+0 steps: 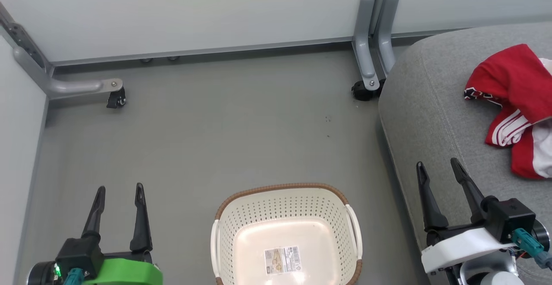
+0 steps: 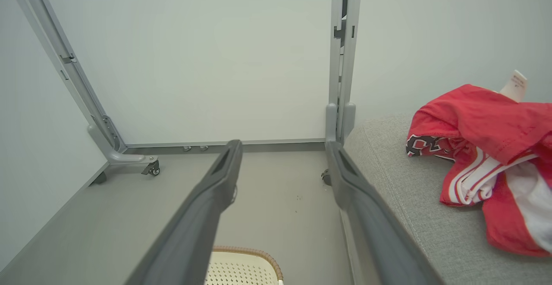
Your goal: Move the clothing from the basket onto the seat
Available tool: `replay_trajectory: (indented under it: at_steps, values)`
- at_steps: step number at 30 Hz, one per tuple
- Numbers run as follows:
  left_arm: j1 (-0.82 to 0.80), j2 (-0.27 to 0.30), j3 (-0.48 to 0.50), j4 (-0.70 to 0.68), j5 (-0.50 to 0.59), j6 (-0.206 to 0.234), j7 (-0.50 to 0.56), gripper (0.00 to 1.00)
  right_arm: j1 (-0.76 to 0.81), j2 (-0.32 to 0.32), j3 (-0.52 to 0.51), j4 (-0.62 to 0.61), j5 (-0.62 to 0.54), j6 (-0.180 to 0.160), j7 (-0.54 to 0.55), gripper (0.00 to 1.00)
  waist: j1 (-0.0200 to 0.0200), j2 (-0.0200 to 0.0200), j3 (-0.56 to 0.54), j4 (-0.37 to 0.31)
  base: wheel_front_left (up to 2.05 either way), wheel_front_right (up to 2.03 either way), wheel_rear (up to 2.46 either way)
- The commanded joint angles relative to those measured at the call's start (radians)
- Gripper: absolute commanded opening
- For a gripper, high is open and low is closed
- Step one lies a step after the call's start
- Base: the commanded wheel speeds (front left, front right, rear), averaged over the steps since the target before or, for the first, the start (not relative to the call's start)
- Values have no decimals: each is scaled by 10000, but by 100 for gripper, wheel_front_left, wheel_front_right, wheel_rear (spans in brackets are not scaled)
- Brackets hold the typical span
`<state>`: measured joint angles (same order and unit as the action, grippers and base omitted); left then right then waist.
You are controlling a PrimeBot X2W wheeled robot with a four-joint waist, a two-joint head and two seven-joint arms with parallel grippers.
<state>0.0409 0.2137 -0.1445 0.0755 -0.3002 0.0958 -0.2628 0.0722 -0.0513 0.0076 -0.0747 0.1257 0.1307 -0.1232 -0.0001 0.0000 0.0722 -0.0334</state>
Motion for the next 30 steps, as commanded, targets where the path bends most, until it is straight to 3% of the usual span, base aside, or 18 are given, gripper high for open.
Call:
replay_trajectory:
  at_steps: [1,17,30]
  values:
    - [205,-45,71,115,116,-106,-23,100,176,-6,14,-75,-50,1,51,100,1,0,-248,-58,0,0,0]
    - [621,-465,522,1033,771,-770,-24,100,941,0,75,-374,144,1,401,100,1,0,-720,-217,0,0,0]
    - [575,-749,817,1385,1068,-1031,-26,100,847,2,117,-362,198,1,481,100,1,0,-737,-221,0,0,0]
